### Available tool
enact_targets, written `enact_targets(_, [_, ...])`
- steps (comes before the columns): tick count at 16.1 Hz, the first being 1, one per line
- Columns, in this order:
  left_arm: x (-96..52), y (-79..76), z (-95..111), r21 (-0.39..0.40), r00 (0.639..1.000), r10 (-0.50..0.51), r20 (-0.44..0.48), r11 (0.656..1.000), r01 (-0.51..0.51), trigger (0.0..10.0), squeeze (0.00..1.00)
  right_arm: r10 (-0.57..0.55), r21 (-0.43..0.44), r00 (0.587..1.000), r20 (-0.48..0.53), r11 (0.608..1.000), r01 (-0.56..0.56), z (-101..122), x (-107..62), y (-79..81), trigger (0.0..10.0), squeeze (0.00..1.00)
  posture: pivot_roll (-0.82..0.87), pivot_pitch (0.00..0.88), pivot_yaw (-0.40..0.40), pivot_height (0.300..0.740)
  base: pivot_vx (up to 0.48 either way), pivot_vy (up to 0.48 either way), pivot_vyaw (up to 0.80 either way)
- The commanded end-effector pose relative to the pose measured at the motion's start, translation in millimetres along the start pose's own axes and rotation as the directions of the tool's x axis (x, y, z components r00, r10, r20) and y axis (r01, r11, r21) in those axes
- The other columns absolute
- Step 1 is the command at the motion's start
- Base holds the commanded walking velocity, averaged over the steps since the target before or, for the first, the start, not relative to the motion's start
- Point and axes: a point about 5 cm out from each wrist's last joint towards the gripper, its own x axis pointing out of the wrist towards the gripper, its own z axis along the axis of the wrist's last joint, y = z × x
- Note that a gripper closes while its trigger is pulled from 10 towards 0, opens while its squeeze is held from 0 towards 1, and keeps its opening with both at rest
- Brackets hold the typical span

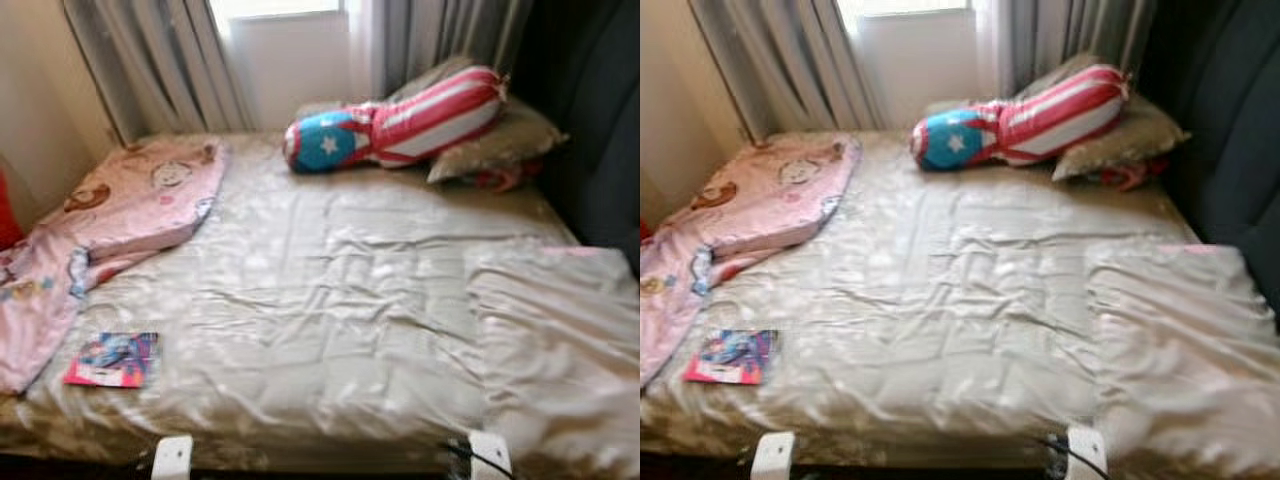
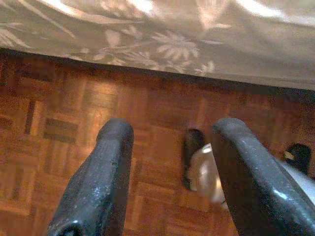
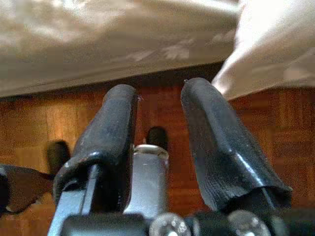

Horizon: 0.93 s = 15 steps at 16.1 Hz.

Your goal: Clean up the room

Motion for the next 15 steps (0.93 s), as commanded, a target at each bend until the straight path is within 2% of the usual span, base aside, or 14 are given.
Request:
enact_targets(1, [-1.4,8.4,-4.7,0.024,0.999,0.026,-0.029,0.999,-0.026,10.0,0.0,0.024,0.024,1.0,-0.006,0.999,-0.024,-0.3,1.0,11.1,10.0,0.0,0.01,0.0,0.03,0.74,0.0,0.416,0.0])
enact_targets(11, [-1.7,10.4,-5.1,0.031,0.999,0.03,-0.037,0.999,-0.028,10.0,0.0,0.048,0.006,0.998,-0.043,0.999,-0.048,-5.8,0.6,15.7,10.0,0.0,0.01,0.0,0.035,0.74,0.0,0.42,0.0])
enact_targets(15, [0.0,-2.2,-5.1,0.034,0.999,0.022,-0.039,0.999,-0.02,10.0,0.0,0.056,-0.009,0.997,-0.051,0.998,-0.057,-7.6,0.3,17.5,10.0,0.0,0.0,0.0,0.034,0.74,0.0,0.436,0.0])
